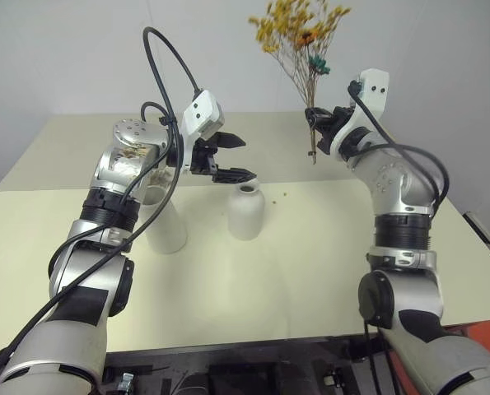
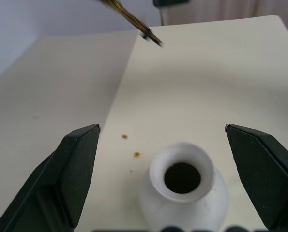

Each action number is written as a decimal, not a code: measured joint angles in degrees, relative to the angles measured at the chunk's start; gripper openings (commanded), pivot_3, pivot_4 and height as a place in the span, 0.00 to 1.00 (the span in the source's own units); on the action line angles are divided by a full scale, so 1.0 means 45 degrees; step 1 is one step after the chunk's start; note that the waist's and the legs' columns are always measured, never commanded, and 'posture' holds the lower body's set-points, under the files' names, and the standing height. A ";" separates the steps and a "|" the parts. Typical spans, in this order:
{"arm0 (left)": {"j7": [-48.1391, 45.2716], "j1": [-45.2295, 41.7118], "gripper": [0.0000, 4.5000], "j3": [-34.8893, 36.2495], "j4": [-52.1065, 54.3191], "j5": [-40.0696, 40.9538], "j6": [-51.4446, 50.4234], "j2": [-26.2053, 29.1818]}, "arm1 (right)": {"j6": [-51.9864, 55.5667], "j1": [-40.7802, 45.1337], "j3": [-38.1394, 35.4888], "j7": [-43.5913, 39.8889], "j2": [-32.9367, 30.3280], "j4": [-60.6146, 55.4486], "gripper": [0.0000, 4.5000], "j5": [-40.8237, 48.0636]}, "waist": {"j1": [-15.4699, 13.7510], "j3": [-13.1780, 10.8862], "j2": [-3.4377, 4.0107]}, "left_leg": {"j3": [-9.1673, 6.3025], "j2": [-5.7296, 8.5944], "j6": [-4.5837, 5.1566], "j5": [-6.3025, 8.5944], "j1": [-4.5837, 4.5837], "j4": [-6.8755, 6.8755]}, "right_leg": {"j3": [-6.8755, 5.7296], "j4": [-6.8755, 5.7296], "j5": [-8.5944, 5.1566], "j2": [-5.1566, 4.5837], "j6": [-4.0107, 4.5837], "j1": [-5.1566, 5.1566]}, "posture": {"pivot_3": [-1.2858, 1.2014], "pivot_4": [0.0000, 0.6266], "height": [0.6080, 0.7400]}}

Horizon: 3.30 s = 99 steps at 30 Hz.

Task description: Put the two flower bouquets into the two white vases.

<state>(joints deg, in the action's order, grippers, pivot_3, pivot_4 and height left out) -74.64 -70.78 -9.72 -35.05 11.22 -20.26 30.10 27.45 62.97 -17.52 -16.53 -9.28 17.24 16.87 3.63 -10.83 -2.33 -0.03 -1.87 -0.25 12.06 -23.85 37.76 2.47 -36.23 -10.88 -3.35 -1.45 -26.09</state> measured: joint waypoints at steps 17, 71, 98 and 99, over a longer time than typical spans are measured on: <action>-0.1834 0.0114 1.00 -0.0059 0.0838 -0.0133 -0.1359 0.1522 | -0.4167 -0.1593 0.1422 -0.1569 0.2454 -0.0350 0.01 0.1315 | 0.0066 -0.0003 0.0005 | -0.0006 -0.0001 -0.0001 -0.0001 0.0000 0.0005 | -0.0001 -0.0111 0.0001 0.0001 0.0001 -0.0009 | 0.52 0.24 1.00; -0.1739 0.1598 1.00 -0.0041 0.3101 0.0284 -0.2536 0.2238 | -0.7216 -0.4748 0.4390 -0.1560 0.3130 0.0262 0.49 0.1005 | 0.0066 -0.0003 0.0006 | -0.0009 -0.0003 -0.0004 -0.0002 0.0009 0.0013 | 0.0002 -0.0124 0.0001 0.0003 0.0002 -0.0010 | 0.52 0.24 1.00; -0.1477 0.1760 1.00 -0.0020 0.3356 0.0534 -0.2513 0.2408 | -0.2642 -0.6080 0.4758 -0.1978 0.1156 -0.4328 0.99 0.1315 | 0.0030 -0.0002 0.0002 | -0.0009 -0.0002 -0.0007 -0.0006 0.0032 0.0027 | 0.0017 -0.0113 -0.0005 0.0014 0.0006 -0.0008 | 0.52 0.24 1.00; -0.1469 0.1761 1.00 -0.0020 0.3365 0.0535 -0.2513 0.2409 | -0.2505 -0.5980 0.4745 -0.1923 0.1158 -0.4327 0.99 0.1318 | 0.0023 -0.0001 0.0002 | -0.0009 -0.0001 -0.0007 -0.0005 0.0029 0.0027 | 0.0017 -0.0115 -0.0005 0.0013 0.0005 -0.0008 | 0.52 0.24 1.00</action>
<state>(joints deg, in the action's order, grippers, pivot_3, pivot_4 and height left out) -81.25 -62.85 -9.81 -19.90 13.63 -31.57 40.94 16.18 36.06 3.83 -25.18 -4.07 -2.23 22.80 3.73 -10.84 -2.32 -0.07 -1.87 -0.28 12.04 -23.72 37.88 2.55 -36.75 -10.90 -3.29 -1.43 -26.12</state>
